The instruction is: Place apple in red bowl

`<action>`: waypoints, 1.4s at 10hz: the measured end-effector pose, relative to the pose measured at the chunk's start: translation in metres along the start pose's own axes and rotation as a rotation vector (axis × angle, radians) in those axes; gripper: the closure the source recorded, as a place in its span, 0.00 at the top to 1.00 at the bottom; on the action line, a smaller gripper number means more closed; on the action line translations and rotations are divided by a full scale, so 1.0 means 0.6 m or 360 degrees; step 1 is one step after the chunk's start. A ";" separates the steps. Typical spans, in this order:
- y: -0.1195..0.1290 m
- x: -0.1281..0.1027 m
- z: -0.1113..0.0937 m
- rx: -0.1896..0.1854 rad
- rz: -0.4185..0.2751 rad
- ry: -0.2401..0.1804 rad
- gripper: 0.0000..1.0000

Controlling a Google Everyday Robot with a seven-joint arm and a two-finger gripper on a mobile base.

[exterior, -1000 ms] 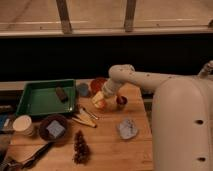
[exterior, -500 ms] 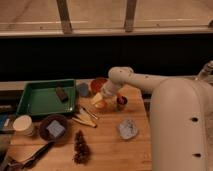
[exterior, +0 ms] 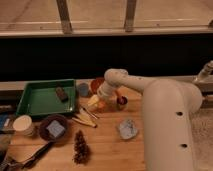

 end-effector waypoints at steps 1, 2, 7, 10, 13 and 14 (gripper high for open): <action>0.003 0.001 0.009 -0.0018 -0.0020 0.0015 0.63; -0.003 0.004 0.008 -0.0016 -0.0026 0.0016 0.53; -0.001 0.011 0.007 -0.0019 -0.0028 0.0041 0.06; 0.006 0.025 -0.047 -0.0075 -0.0024 0.0060 0.00; 0.038 0.017 -0.112 -0.0090 -0.0017 -0.0006 0.00; 0.048 0.015 -0.139 -0.0089 -0.0010 -0.0044 0.00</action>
